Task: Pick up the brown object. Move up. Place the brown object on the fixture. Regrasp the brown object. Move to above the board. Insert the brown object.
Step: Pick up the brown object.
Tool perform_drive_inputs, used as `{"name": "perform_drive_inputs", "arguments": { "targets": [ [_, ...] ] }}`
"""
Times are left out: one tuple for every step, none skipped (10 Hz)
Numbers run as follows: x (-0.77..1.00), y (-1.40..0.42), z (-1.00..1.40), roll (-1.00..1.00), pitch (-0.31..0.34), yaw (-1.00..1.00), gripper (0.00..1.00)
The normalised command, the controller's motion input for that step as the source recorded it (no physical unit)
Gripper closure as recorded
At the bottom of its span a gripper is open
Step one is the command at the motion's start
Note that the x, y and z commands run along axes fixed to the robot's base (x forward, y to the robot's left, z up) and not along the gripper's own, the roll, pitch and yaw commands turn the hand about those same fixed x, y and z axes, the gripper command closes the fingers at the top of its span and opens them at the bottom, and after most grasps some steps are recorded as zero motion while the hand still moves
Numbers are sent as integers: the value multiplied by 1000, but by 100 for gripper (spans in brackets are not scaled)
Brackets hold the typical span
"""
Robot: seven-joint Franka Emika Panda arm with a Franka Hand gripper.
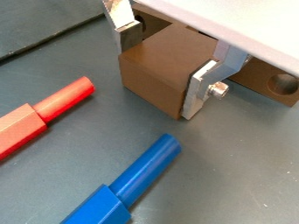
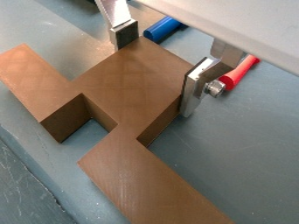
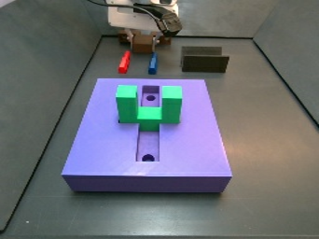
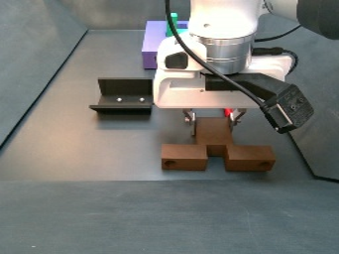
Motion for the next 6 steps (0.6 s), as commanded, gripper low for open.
{"name": "perform_drive_inputs", "arguments": {
  "targets": [
    [0,0,0,0,0,0,100],
    [0,0,0,0,0,0,100],
    [0,0,0,0,0,0,100],
    [0,0,0,0,0,0,100],
    [0,0,0,0,0,0,100],
    [0,0,0,0,0,0,100]
  ]
}}
